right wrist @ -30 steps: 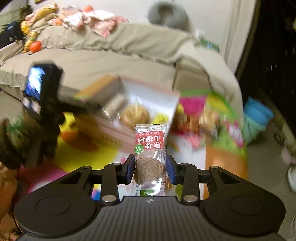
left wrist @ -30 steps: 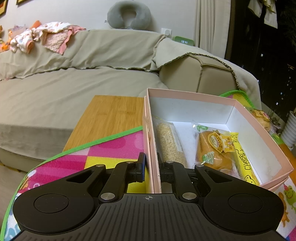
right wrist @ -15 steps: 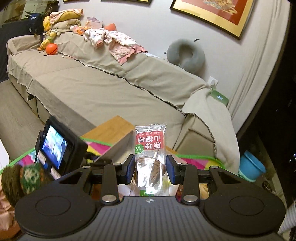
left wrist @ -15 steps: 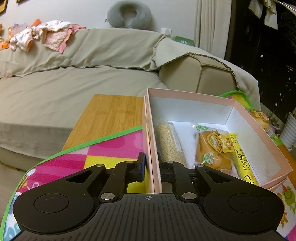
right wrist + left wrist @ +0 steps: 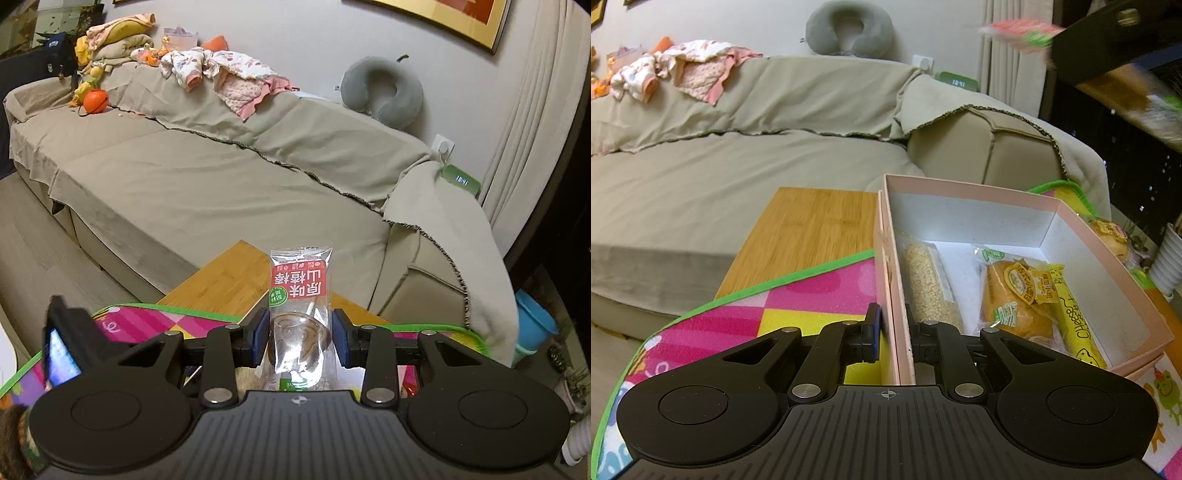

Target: Organize objects

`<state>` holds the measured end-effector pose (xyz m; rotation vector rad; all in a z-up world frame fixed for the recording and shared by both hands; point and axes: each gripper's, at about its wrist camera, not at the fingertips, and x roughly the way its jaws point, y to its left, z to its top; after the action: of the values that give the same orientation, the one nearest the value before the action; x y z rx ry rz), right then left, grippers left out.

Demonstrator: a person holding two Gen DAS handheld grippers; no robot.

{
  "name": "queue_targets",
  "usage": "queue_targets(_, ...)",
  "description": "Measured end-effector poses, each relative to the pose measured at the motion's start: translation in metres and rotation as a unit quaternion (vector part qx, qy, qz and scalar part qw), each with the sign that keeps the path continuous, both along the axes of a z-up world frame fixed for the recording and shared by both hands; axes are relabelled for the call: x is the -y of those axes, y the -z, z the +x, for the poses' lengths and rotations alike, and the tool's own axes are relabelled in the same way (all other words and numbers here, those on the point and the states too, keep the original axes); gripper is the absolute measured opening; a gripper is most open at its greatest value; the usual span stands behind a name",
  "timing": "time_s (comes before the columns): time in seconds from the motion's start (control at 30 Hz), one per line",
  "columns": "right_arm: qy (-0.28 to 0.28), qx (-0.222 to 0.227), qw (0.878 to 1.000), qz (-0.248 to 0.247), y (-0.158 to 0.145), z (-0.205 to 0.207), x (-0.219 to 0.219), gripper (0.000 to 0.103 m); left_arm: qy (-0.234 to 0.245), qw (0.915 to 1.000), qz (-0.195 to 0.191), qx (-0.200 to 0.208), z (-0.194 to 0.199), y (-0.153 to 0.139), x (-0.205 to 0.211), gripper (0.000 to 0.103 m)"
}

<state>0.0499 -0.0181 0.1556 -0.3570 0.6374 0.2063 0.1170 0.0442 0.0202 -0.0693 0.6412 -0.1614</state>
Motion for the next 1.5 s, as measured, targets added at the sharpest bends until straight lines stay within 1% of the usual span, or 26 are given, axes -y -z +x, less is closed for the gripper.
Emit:
queue_targets(0.17, 0.005, -0.006, 1.000, 0.003, 0.012, 0.016, -0.003, 0.036, 0.000, 1.0000, -0.001, 0.000, 0.000, 0.000, 0.000, 0.012)
queue_targets(0.3, 0.005, -0.010, 1.000, 0.006, 0.019, 0.023, -0.002, 0.039, 0.000, 1.0000, 0.000, 0.000, 0.000, 0.000, 0.000, 0.012)
queue_targets(0.53, 0.012, -0.011, 1.000, 0.018, 0.020, 0.023, 0.007, 0.040, 0.000, 1.0000, 0.000, 0.000, 0.000, 0.000, 0.000, 0.012)
queue_targets(0.63, 0.022, -0.006, 1.000, 0.021, 0.017, 0.021, 0.019, 0.043, 0.001, 1.0000, 0.002, 0.000, 0.000, 0.000, 0.002, 0.012)
queue_targets(0.77, 0.047, 0.004, 0.999, 0.023, 0.014, 0.014, 0.049, 0.046, 0.001, 1.0000, 0.004, 0.001, -0.002, 0.001, 0.003, 0.012)
queue_targets(0.83, 0.064, 0.008, 0.998, 0.023, 0.014, 0.012, 0.066, 0.050, 0.001, 1.0000, 0.006, 0.002, -0.002, 0.001, 0.004, 0.012)
queue_targets(0.9, 0.084, 0.009, 0.996, 0.021, 0.017, 0.009, 0.086, 0.051, 0.001, 1.0000, 0.007, 0.002, -0.001, 0.001, 0.003, 0.012)
queue_targets(1.13, 0.150, 0.002, 0.988, 0.037, 0.030, 0.008, 0.154, 0.054, 0.001, 1.0000, 0.009, 0.002, -0.001, 0.000, 0.003, 0.012)
queue_targets(1.3, 0.186, -0.009, 0.982, 0.044, 0.047, 0.017, 0.189, 0.056, 0.001, 1.0000, 0.009, 0.002, -0.001, 0.000, 0.003, 0.012)
queue_targets(1.37, 0.196, -0.015, 0.979, 0.045, 0.055, 0.022, 0.200, 0.059, 0.001, 1.0000, 0.009, 0.002, -0.001, 0.000, 0.003, 0.012)
queue_targets(1.43, 0.204, -0.020, 0.978, 0.045, 0.063, 0.029, 0.208, 0.067, 0.001, 1.0000, 0.009, 0.002, -0.001, 0.000, 0.003, 0.012)
queue_targets(1.5, 0.215, -0.029, 0.974, 0.062, 0.068, 0.039, 0.219, 0.071, 0.001, 1.0000, 0.009, 0.002, -0.001, 0.000, 0.003, 0.012)
